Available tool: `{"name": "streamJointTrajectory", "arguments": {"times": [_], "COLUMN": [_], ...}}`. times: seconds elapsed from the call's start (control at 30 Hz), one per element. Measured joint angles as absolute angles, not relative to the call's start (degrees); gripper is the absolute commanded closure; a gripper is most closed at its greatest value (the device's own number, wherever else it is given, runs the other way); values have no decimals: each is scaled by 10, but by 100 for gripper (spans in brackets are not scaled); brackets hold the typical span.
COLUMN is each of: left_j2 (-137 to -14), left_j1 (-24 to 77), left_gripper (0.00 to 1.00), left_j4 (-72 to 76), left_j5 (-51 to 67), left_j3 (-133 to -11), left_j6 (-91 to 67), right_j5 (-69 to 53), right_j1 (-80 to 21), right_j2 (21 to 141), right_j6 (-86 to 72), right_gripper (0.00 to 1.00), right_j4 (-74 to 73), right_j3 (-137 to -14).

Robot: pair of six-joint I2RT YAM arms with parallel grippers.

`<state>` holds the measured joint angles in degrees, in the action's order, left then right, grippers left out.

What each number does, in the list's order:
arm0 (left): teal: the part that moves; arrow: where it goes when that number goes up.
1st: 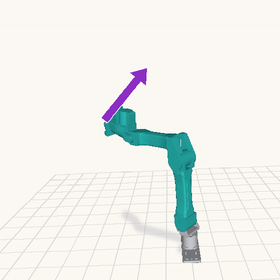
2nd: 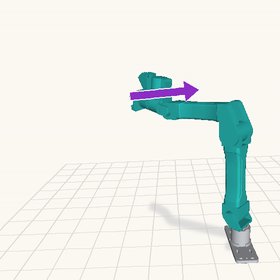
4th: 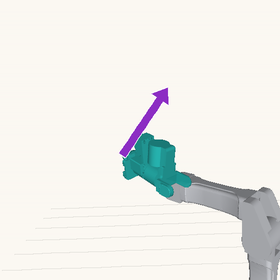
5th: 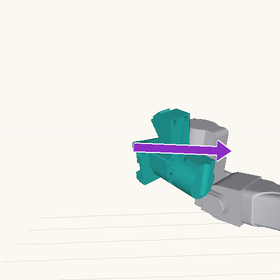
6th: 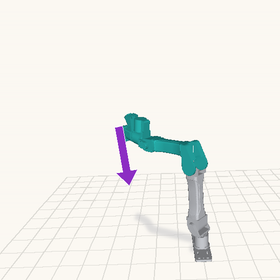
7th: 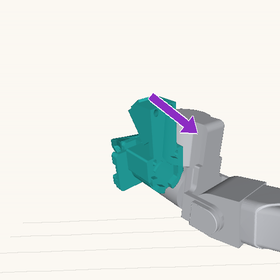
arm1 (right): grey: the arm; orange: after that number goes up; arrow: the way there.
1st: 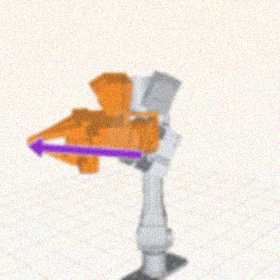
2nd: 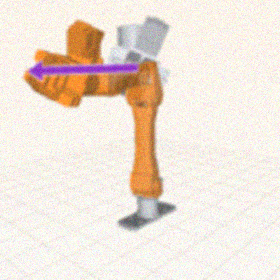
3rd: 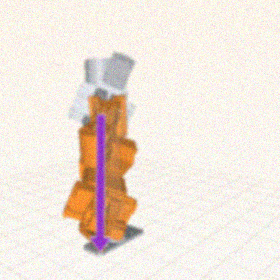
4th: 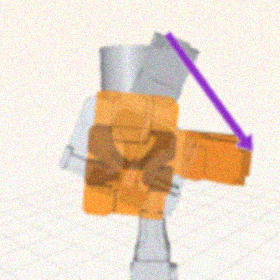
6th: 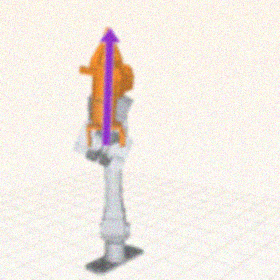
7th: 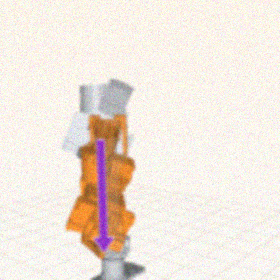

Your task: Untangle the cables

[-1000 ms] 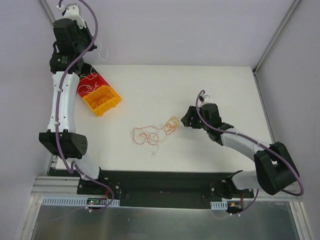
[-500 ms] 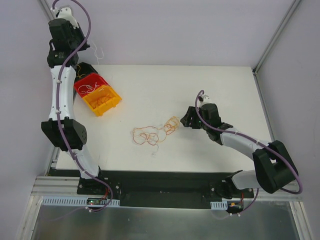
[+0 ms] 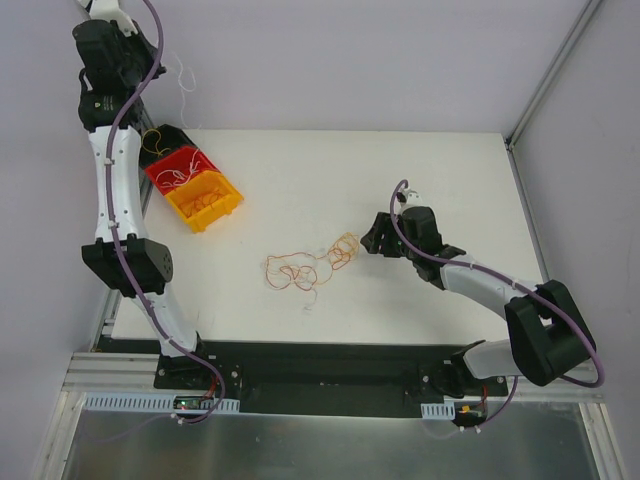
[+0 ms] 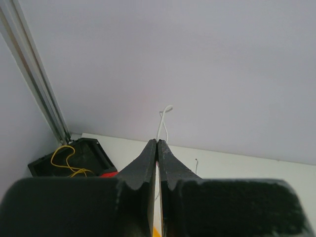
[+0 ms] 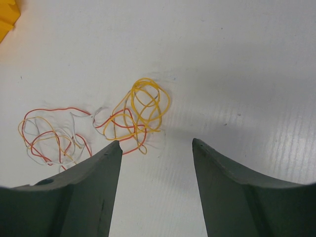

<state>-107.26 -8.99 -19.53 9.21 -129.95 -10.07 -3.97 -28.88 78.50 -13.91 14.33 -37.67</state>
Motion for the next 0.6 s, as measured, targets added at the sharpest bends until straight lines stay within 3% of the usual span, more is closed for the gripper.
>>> {"name": "streamJointTrajectory", "arguments": {"times": [0.6], "left_j2": [-1098], "left_j1": [-153], "left_gripper": [100], "left_j4": [-169], "left_j5": [88], "left_j3": [-1256], "left_j6": [-114], "right_j5": [-40], "right_j1": [-288], "right_j2": [793], "right_j6": [-139], "right_gripper": [38], "right_j4": [143], "right_j3": [-379]}}
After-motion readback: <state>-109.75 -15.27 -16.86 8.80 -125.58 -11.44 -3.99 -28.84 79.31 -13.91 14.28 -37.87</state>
